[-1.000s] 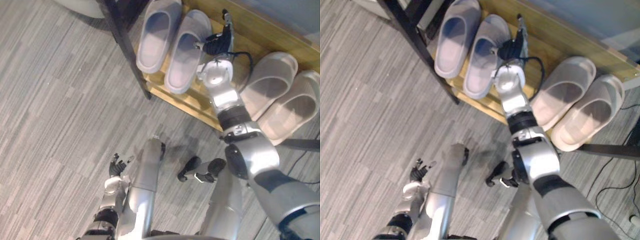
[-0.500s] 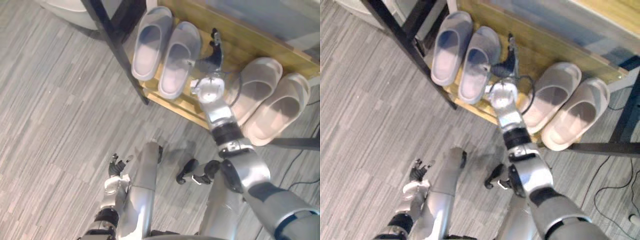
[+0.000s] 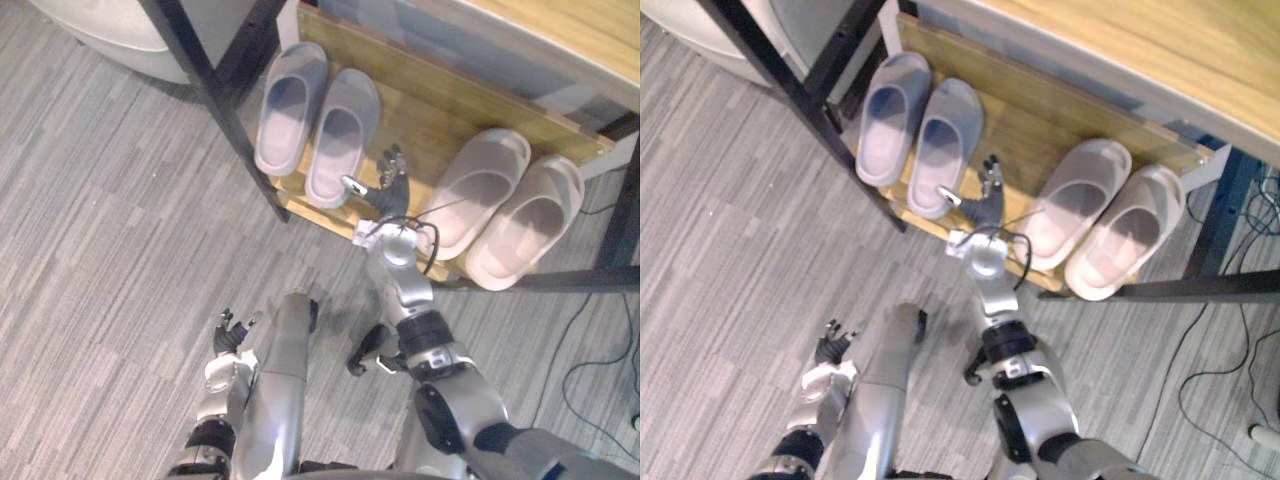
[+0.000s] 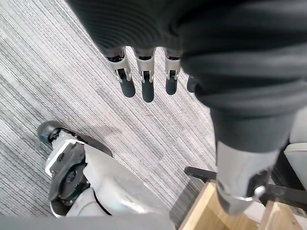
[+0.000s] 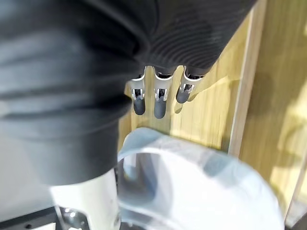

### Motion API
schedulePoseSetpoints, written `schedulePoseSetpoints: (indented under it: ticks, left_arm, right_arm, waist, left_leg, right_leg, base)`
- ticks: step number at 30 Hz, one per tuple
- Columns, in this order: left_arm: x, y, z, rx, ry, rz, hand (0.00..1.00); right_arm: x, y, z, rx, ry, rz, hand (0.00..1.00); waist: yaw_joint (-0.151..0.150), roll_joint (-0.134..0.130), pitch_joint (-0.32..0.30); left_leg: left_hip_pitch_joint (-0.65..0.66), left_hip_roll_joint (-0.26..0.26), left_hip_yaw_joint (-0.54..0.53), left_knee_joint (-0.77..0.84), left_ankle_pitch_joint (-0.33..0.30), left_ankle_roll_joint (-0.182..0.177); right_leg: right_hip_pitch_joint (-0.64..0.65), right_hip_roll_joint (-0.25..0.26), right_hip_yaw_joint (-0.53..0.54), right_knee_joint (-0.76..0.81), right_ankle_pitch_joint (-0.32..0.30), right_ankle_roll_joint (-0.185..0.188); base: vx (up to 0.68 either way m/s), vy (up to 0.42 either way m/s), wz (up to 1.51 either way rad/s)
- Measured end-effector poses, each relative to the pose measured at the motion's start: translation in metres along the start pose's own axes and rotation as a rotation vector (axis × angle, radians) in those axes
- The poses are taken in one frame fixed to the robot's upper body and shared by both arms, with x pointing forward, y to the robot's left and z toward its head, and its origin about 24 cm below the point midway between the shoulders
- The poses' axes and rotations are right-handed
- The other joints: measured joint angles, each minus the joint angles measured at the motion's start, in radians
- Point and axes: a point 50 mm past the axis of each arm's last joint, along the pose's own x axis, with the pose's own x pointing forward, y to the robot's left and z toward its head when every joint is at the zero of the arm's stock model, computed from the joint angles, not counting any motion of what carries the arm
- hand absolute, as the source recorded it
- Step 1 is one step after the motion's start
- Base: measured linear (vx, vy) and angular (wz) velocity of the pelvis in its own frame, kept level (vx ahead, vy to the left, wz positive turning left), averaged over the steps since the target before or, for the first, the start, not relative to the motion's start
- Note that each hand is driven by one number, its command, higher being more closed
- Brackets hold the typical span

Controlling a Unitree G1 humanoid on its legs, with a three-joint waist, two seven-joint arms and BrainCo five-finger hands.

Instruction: Organize the slippers on the shoe rack

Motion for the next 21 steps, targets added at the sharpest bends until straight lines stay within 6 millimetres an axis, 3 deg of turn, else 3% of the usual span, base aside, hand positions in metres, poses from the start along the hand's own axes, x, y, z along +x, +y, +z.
schedulePoseSetpoints:
  ticks: [9, 15, 21]
  left_arm:
    - [0.0, 0.0, -0.002, -0.003, 0.018, 0.005, 0.0]
    - [-0.001, -0.001, -0.003, 0.002, 0.021, 0.005, 0.0]
    - [-0.001, -0.002, -0.004, 0.0, 0.024, 0.0, 0.0]
  right_arm:
    - [0.002, 0.001, -0.006, 0.244, 0.07, 0.011, 0.0]
    - [0.012, 0.009, -0.005, 0.25, 0.103, 0.013, 0.0]
    - [0.026, -0.001, 0.001, 0.173, 0.104, -0.014, 0.0]
  waist:
    - [0.001, -0.002, 0.001]
    - [0.005, -0.001, 0.003]
    - [0.006, 0.001, 0.004]
  left_leg:
    - [0.003, -0.016, -0.006, -0.003, 0.0, -0.001]
    - [0.016, -0.019, -0.014, -0.007, 0.0, -0.001]
    - [0.015, -0.034, -0.016, -0.023, 0.009, -0.003]
  right_leg:
    - [0.014, -0.017, -0.01, 0.0, -0.002, 0.003]
    - [0.036, -0.02, -0.021, -0.004, -0.009, 0.015]
    - [0.037, -0.035, -0.028, -0.004, -0.009, 0.015]
  base:
    - [0.02, 0.004, 0.07]
    - [0.01, -0.002, 0.03]
    - [0.0, -0.007, 0.09]
